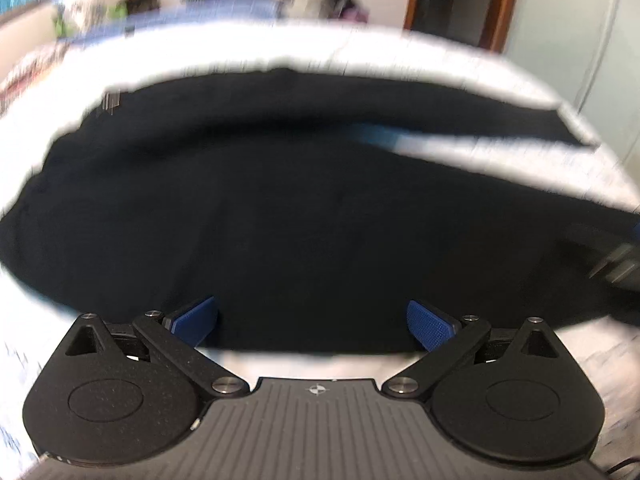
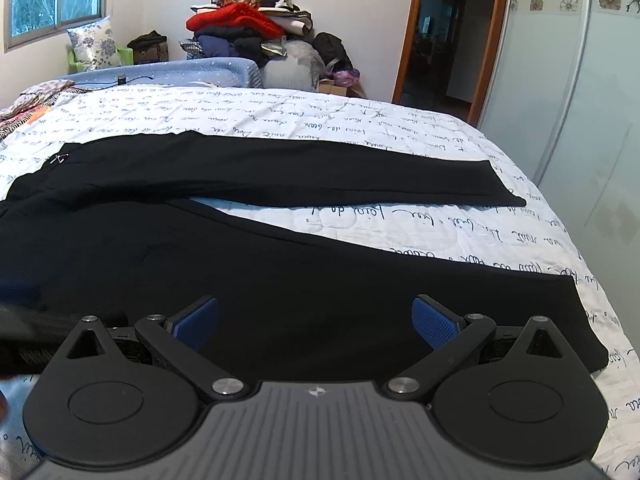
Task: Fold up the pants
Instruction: 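Move the left gripper toward the waistband end of the black trousers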
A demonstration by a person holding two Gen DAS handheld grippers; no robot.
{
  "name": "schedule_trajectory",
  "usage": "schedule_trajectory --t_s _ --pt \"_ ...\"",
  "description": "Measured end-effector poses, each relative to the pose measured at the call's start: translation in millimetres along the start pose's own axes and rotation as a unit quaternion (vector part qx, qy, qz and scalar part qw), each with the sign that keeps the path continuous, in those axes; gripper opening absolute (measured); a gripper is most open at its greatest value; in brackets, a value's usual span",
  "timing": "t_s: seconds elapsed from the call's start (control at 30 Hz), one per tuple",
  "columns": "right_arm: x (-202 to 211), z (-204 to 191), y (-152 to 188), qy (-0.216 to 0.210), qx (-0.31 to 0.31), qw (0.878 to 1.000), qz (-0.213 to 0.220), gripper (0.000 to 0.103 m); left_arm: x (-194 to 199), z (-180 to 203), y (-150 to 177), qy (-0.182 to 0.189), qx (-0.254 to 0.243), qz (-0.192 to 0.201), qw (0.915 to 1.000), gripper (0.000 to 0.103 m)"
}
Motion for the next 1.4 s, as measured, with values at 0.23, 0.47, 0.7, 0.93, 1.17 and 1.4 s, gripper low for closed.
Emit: schedule_trajectory --t_s 0.23,0.47,0.7,0.93,1.17,1.4 --pt "-5 -2 1 -0.002 0.005 1.0 -0.009 0.103 -1 -8 4 -0.01 -0.002 0.026 0.9996 0.103" --pt "-3 -10 2 -0.02 0.017 1.0 -0.002 0.103 0 -18 2 0.0 -0.024 0.031 0.9992 0.103" --pt "-8 -10 -3 -0.035 0.014 0.999 -0.005 0.103 -1 -8 -3 -0.014 -0.027 0.018 0.9994 0.103" --pt "-14 -14 -13 -0.06 0.007 0.998 -0.01 0.103 20 -22 -4 -0.033 0.005 0.028 0.999 0.1" --pt "-8 -20 -12 -0.059 0.012 0.998 -0.004 0.103 42 -24 -9 -0.03 0.009 0.057 0.9979 0.102" --pt "-4 -22 -14 -0.048 0.016 0.999 -0.004 0.103 45 -34 -10 -0.024 0.024 0.064 0.9973 0.102"
Point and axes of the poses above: each gripper's, at about its wrist camera, not at the fingertips, and x roughly against the way its jaws point, z to its right, y to its underside, the point moved 6 cm from there along -x, roughly the way its jaws point, and after that the axes turned 13 degrees about -z, right-handed, at the moved point
